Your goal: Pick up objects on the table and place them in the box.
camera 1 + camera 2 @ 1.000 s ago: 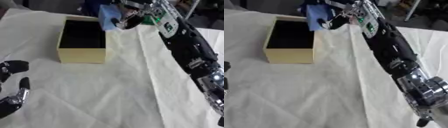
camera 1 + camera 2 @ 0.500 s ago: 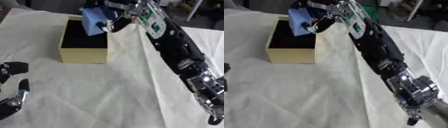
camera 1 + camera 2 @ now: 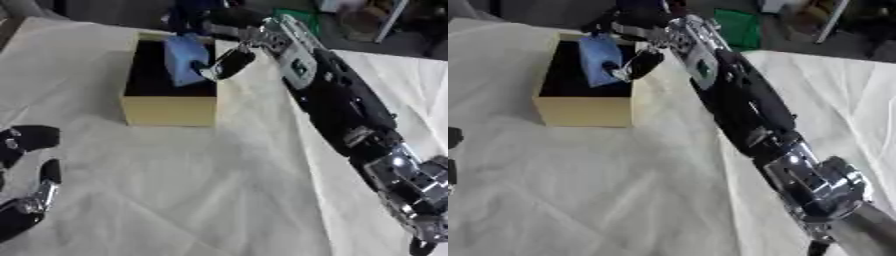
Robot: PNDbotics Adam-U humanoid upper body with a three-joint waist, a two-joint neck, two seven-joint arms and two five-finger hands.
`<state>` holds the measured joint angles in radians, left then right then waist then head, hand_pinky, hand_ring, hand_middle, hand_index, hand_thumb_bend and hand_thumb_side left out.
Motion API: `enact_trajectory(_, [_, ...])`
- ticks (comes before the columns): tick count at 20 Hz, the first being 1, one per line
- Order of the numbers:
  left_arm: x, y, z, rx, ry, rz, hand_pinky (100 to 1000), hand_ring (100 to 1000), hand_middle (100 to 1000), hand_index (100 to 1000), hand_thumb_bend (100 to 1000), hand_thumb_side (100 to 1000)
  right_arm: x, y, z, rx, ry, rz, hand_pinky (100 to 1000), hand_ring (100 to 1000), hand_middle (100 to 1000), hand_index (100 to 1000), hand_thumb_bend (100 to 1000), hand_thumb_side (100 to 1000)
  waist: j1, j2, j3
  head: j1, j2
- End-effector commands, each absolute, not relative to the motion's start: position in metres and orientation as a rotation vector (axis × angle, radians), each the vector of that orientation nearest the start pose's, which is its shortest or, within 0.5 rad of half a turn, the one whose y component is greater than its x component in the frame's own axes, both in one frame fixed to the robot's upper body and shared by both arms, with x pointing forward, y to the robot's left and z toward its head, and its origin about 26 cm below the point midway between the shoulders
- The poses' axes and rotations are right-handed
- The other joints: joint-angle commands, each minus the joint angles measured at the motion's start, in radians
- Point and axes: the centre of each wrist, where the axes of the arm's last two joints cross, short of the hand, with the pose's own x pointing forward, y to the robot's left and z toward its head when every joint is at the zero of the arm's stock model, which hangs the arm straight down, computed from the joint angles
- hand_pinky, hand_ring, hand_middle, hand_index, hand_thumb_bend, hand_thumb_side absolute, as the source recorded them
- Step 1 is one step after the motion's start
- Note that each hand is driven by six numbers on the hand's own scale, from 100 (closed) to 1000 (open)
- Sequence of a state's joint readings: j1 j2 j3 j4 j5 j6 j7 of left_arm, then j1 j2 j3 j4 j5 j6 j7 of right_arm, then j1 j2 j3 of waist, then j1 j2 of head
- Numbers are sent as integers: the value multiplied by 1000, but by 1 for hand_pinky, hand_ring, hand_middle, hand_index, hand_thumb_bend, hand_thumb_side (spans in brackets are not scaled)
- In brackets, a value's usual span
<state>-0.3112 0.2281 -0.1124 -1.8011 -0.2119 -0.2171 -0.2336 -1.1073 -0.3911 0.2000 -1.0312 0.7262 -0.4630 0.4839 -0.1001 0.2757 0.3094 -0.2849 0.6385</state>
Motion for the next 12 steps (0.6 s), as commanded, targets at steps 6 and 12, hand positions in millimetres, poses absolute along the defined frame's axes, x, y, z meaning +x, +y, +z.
enact_trajectory(6, [327, 223, 150, 74, -2231, -810, 829, 788, 737, 716, 100, 250, 477, -217, 292, 963, 2533, -2390, 952, 942, 988, 1000, 100, 227, 11, -20, -7, 1, -13])
enact_trajectory(12, [326, 225, 150, 82, -2230, -802, 829, 788, 736, 715, 100, 250, 474, -225, 299, 969, 2551, -2350, 948, 940, 983, 999, 100, 221, 12, -22, -17, 11, -17])
